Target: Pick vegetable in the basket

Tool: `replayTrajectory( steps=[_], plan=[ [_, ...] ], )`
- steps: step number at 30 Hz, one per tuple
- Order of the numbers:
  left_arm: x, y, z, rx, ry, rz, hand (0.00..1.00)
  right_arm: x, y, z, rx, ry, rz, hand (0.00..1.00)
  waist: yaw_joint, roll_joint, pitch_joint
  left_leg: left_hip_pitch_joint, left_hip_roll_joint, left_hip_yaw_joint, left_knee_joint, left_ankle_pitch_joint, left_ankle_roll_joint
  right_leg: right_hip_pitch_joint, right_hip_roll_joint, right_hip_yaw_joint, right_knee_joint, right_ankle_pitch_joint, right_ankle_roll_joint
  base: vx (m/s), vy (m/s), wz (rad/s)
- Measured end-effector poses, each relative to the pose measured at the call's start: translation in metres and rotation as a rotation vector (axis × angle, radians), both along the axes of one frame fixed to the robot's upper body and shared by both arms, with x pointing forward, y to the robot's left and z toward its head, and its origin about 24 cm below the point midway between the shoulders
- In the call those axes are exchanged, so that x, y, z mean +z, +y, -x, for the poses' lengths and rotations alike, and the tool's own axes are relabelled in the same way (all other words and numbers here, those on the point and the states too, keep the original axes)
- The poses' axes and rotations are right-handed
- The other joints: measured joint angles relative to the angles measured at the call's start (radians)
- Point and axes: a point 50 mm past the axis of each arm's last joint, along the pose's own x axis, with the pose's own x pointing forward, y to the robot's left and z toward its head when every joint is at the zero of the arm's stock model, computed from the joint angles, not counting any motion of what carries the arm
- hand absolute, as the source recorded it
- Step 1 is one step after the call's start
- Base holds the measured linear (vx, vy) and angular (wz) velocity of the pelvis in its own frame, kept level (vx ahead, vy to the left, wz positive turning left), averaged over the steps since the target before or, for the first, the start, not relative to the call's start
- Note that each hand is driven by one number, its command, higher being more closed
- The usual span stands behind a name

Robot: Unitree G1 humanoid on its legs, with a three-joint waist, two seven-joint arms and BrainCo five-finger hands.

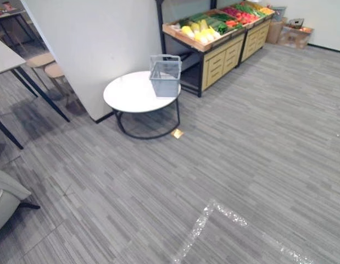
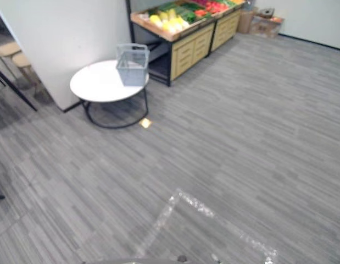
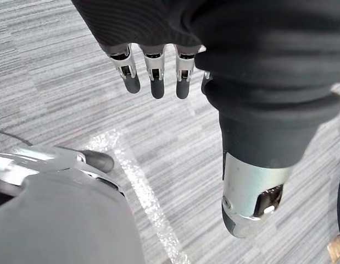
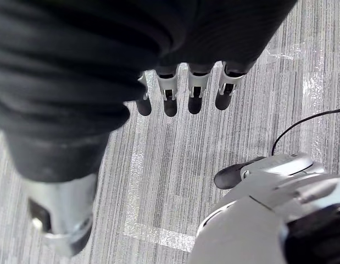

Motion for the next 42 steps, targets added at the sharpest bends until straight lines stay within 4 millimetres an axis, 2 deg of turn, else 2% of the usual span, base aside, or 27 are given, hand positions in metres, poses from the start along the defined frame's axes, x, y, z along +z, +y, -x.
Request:
replayTrajectory(
  steps=[7,12,27,35,42],
  plan=[
    [0.000,-0.003,-0.007,0.016,-0.030,0.006,0.00,0.002,0.001,-0.018,0.007,-0.044,-0.001,0.00,0.000,0.000,0.020,0.024,-0.002,0.025,-0.004,-0.004,-0.007,0.028,-0.001,-0.005,-0.023,0.008,0.020,0.02,-0.009,-0.06],
    [0.001,-0.006,-0.014,0.022,-0.060,0.005,0.00,0.002,0.001,-0.023,0.009,-0.058,0.002,0.00,0.001,0.006,0.024,0.027,0.002,0.027,-0.004,-0.006,-0.009,0.029,0.001,-0.008,-0.021,0.003,0.027,-0.02,-0.031,-0.01],
    [0.001,-0.007,-0.014,0.045,-0.072,0.017,0.00,0.003,0.001,-0.021,-0.064,-0.092,-0.020,0.00,0.001,0.004,0.030,0.024,0.007,0.043,-0.005,-0.008,-0.010,0.024,0.003,-0.018,-0.023,0.003,0.024,-0.06,-0.037,-0.01],
    [0.001,-0.006,-0.015,0.037,-0.071,0.010,0.00,0.002,0.001,-0.020,-0.070,-0.089,-0.022,0.00,0.000,0.005,0.027,0.024,0.021,0.061,-0.021,-0.008,-0.010,0.008,0.022,-0.002,-0.024,0.005,0.021,0.01,-0.041,-0.09],
    [0.002,-0.005,-0.017,0.023,-0.072,0.004,0.00,0.002,0.003,-0.021,-0.087,-0.093,-0.027,0.00,0.000,0.001,0.027,0.032,0.021,0.077,-0.021,-0.018,-0.026,0.009,0.022,-0.002,-0.024,0.006,0.021,0.02,-0.018,-0.05]
  ],
)
